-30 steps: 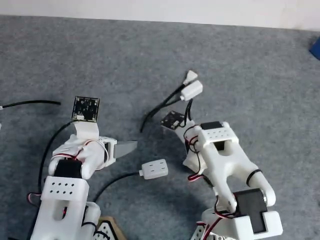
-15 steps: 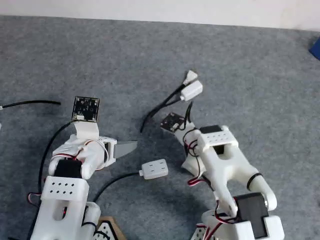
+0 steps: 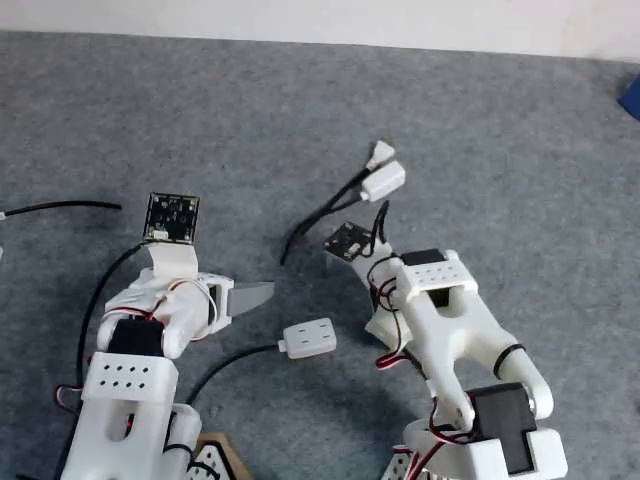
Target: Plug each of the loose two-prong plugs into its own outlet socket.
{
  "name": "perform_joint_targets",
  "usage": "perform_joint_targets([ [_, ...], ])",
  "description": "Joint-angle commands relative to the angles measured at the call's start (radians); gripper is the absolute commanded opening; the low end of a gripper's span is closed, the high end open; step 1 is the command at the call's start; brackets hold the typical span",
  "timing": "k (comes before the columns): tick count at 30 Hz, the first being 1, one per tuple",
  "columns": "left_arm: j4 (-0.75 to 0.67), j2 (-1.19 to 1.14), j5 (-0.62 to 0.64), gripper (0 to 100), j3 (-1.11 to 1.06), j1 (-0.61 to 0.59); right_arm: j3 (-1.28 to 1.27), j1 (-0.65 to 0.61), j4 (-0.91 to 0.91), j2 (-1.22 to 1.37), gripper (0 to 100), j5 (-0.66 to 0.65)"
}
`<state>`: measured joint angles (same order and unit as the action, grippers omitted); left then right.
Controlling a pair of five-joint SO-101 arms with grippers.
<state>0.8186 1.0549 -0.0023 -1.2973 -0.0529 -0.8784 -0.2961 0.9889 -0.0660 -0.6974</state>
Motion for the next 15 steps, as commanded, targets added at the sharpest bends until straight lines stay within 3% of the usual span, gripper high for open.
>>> perform_joint_targets([
  [1, -0.014, 0.002, 0.003, 46, 0.007, -0.002, -0.027, -0.004, 0.019, -0.028, 0.6, 0.015],
  [4, 0.011, 0.004, 0.011, 46, 0.053, -0.001, -0.025, -0.012, 0.054, -0.193, 0.6, 0.084],
  [7, 0.216, 0.004, 0.012, 46, 0.193, 0.033, -0.018, -0.042, 0.077, -0.424, 0.7, 0.166],
  [10, 0.368, 0.008, 0.014, 46, 0.286, 0.113, -0.018, -0.163, 0.13, -0.624, 0.8, 0.224],
  [15, 0.381, 0.01, 0.043, 46, 0.308, 0.173, 0.111, -0.348, 0.271, -0.734, 0.8, 0.305],
])
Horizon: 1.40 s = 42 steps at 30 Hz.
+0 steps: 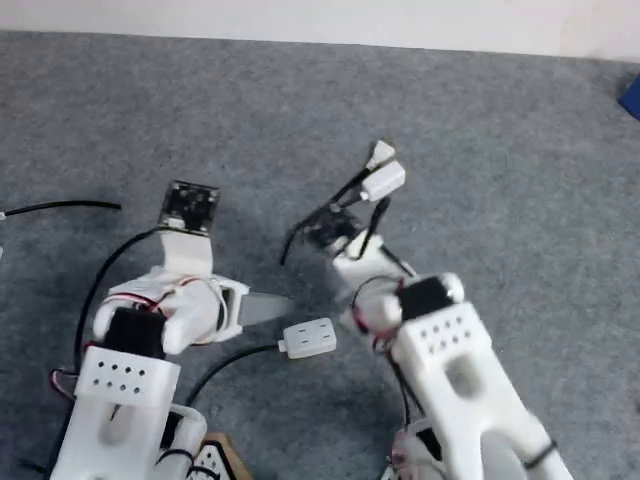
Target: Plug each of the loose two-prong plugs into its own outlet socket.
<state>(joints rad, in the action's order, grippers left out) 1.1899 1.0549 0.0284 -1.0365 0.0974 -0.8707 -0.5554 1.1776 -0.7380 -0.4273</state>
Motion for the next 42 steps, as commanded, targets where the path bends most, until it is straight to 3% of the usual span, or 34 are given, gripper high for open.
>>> perform_joint_targets([
  [1, 0.009, 0.012, 0.012, 47, 0.05, 0.022, 0.142, -0.11, 0.113, -0.054, 0.8, 0.037],
  [6, 0.017, 0.012, 0.011, 47, 0.094, 0.013, 0.22, -0.236, 0.131, 0.024, 0.8, 0.04],
  [12, 0.015, 0.012, 0.009, 47, 0.099, -0.036, 0.157, -0.242, 0.007, 0.15, 0.8, 0.063],
  [24, 0.034, 0.013, 0.009, 47, 0.116, -0.064, 0.153, -0.237, 0.001, 0.202, 0.8, 0.06],
  [42, -0.074, 0.01, 0.009, 46, -0.076, 0.044, 0.42, -0.236, 0.245, 0.191, 0.8, 0.06],
])
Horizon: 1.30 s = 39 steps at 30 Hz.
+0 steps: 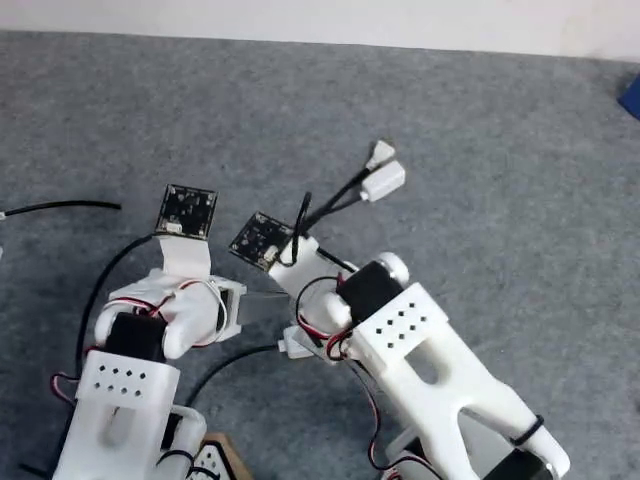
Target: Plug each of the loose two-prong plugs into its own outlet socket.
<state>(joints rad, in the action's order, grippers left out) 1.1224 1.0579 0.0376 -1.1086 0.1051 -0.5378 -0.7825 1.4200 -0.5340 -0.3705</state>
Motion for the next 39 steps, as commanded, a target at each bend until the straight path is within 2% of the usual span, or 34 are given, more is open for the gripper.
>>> perform_joint_targets([
  [1, -0.006, 0.005, 0.0, 46, -0.004, 0.036, 0.091, -0.008, 0.008, -0.013, 0.8, 0.003],
  [12, -0.009, 0.001, -0.002, 46, -0.019, 0.041, 0.116, 0.145, 0.051, -0.013, 0.8, -0.061],
  [21, -0.009, 0.002, -0.002, 46, -0.019, 0.056, 0.226, 0.142, 0.143, -0.004, 0.8, -0.077],
  [26, -0.015, 0.008, -0.002, 46, -0.01, -0.018, 0.156, 0.148, 0.142, -0.002, 0.8, -0.117],
  [30, -0.064, 0.008, 0.003, 46, -0.01, -0.071, 0.045, 0.139, 0.004, -0.015, 0.8, -0.089],
  [34, -0.095, 0.007, 0.006, 46, 0.024, -0.16, -0.016, 0.07, -0.12, -0.015, 0.8, -0.064],
  [39, -0.121, 0.001, 0.006, 46, 0.027, -0.171, -0.058, -0.041, -0.159, -0.015, 0.8, -0.037],
])
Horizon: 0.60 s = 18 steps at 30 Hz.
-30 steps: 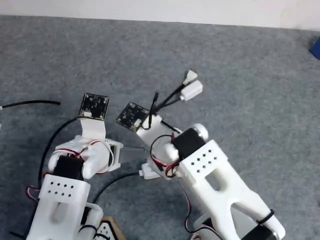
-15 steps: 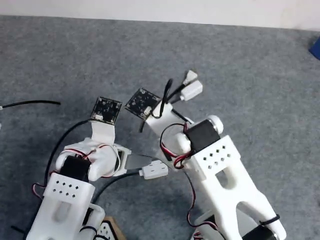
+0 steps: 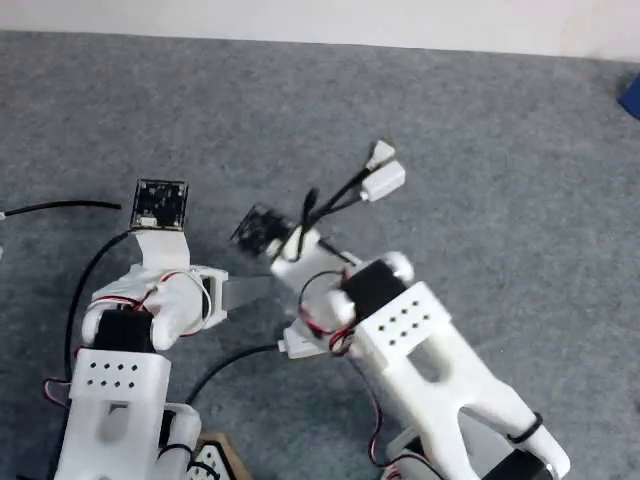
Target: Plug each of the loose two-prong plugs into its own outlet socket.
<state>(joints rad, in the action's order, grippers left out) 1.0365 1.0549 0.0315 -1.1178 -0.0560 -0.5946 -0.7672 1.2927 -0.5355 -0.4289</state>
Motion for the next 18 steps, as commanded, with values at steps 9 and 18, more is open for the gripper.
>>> perform_joint_targets([
  [9, -0.052, 0.002, 0.006, 46, -0.039, 0.084, 0.093, -0.068, 0.044, -0.013, 0.8, 0.028],
  [18, -0.048, 0.004, 0.006, 46, -0.059, 0.133, 0.321, -0.021, 0.193, -0.002, 0.8, 0.02],
])
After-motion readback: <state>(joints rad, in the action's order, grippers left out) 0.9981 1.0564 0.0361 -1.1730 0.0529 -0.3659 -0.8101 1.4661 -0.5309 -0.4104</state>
